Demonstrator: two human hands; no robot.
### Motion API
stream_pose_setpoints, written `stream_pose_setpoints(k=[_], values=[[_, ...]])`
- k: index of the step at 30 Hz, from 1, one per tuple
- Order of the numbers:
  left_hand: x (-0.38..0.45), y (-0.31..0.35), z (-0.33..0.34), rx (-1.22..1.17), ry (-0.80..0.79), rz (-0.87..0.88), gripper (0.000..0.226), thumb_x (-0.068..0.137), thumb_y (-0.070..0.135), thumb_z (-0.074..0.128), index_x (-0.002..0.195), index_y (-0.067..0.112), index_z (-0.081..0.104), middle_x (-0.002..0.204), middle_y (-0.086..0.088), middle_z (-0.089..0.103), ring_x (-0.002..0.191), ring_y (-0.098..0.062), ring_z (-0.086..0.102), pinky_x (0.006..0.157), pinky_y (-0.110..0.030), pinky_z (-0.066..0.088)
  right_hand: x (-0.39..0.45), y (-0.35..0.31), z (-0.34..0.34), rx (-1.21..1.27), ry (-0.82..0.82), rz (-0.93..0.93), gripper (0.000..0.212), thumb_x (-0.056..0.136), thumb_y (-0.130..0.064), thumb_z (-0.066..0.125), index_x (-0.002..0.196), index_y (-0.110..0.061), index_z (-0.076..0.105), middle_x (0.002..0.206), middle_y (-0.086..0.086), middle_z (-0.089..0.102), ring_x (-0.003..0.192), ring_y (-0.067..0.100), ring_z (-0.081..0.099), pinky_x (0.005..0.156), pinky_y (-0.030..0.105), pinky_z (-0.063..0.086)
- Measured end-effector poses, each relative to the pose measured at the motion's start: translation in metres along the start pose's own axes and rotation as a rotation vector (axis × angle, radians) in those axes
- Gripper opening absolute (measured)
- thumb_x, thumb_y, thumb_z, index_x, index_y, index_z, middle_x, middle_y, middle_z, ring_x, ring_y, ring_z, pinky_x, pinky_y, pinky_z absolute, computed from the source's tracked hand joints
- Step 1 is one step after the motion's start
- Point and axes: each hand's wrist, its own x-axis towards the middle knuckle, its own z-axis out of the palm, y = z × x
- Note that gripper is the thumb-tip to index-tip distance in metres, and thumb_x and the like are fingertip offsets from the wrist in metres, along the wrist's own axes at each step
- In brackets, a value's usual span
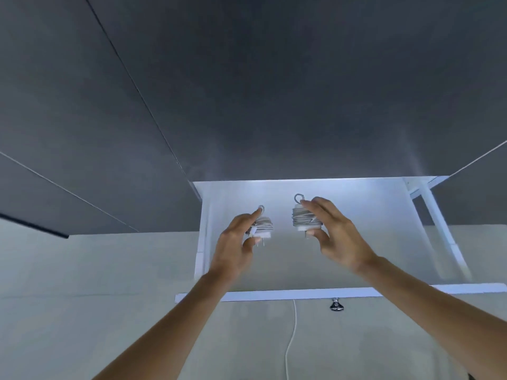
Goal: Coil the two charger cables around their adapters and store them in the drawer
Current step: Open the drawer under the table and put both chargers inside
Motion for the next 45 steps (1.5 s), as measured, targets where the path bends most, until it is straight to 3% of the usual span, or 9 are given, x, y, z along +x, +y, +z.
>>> stream_pose_setpoints(k=[4,9,13,16,20,28,35,40,45], values=[[0.016,-0.032,0.029,0.024,-0.051,-0.017,0.067,0.081,-0.009,0.062,0.136,0.027,0.047,0.118,0.004,0.057,0.1,-0.015,0.058,0.095,-0.02,0.046,0.01,0.036,0.037,-0.004,-0.011,-0.023,0.06,0.087,-0.006,0.061,0.14,-0.025,0.042,0.139,0.002,0.043,0.113,0.022,0.055,0.09,0.027,0.047],[0.032,-0.061,0.046,0.059,-0.065,-0.103,0.056,0.081,-0.01,0.064,0.13,0.015,0.053,0.114,0.007,0.053,0.098,-0.009,0.054,0.08,0.006,0.034,0.013,0.063,0.077,0.025,-0.036,-0.007,0.059,0.087,-0.006,0.061,0.139,-0.026,0.042,0.14,0.002,0.042,0.111,0.026,0.058,0.089,0.026,0.048],[0.046,-0.076,0.054,0.136,-0.045,-0.118,0.051,0.078,-0.01,0.067,0.126,0.005,0.056,0.122,-0.012,0.059,0.105,-0.023,0.059,0.084,0.0,0.033,0.018,0.072,0.09,0.036,-0.068,-0.025,0.057,0.085,-0.004,0.061,0.138,-0.021,0.044,0.137,0.007,0.044,0.11,0.028,0.059,0.089,0.023,0.045],[0.053,-0.078,0.06,0.152,-0.031,-0.133,0.052,0.079,-0.01,0.066,0.127,0.005,0.054,0.124,-0.013,0.058,0.108,-0.025,0.058,0.085,-0.002,0.032,0.023,0.075,0.098,0.048,-0.064,-0.023,0.056,0.085,-0.004,0.062,0.137,-0.018,0.045,0.133,0.008,0.046,0.107,0.028,0.059,0.088,0.025,0.047],[0.054,-0.076,0.066,0.102,-0.013,-0.174,0.052,0.081,-0.009,0.064,0.129,0.008,0.052,0.126,-0.012,0.058,0.111,-0.024,0.057,0.085,-0.002,0.034,0.023,0.078,0.107,0.085,-0.09,-0.01,0.056,0.084,-0.004,0.062,0.136,-0.015,0.045,0.131,0.008,0.046,0.109,0.028,0.057,0.091,0.032,0.049],[0.048,-0.084,0.06,0.082,-0.054,-0.19,0.041,0.081,-0.003,0.068,0.117,0.01,0.055,0.112,-0.011,0.067,0.092,-0.014,0.058,0.067,0.006,0.04,0.02,0.073,0.107,0.132,-0.117,0.064,0.06,0.084,-0.007,0.062,0.138,-0.021,0.04,0.137,0.004,0.044,0.115,0.025,0.052,0.091,0.018,0.037],[0.044,-0.084,0.062,0.092,-0.113,-0.173,0.049,0.081,-0.007,0.066,0.125,0.012,0.052,0.117,-0.009,0.065,0.106,-0.021,0.063,0.08,-0.002,0.041,0.012,0.071,0.104,0.124,-0.136,0.095,0.061,0.085,-0.016,0.063,0.139,-0.029,0.039,0.149,0.004,0.038,0.133,0.025,0.043,0.104,0.029,0.037],[0.04,-0.075,0.054,0.145,-0.133,-0.207,0.059,0.084,-0.012,0.06,0.137,0.008,0.042,0.128,-0.012,0.057,0.111,-0.026,0.059,0.069,0.01,0.033,0.01,0.064,0.092,0.055,-0.192,0.125,0.069,0.087,-0.021,0.063,0.145,-0.03,0.027,0.156,0.003,0.026,0.138,0.024,0.037,0.107,0.032,0.035],[0.025,-0.052,0.041,0.265,-0.132,-0.304,0.069,0.089,-0.009,0.054,0.147,0.01,0.022,0.155,-0.008,0.024,0.13,-0.026,0.045,0.097,-0.009,0.028,-0.004,0.051,0.068,0.01,-0.196,0.186,0.072,0.092,-0.031,0.054,0.15,-0.029,0.01,0.159,-0.005,0.014,0.143,0.018,0.024,0.111,0.029,0.025]])
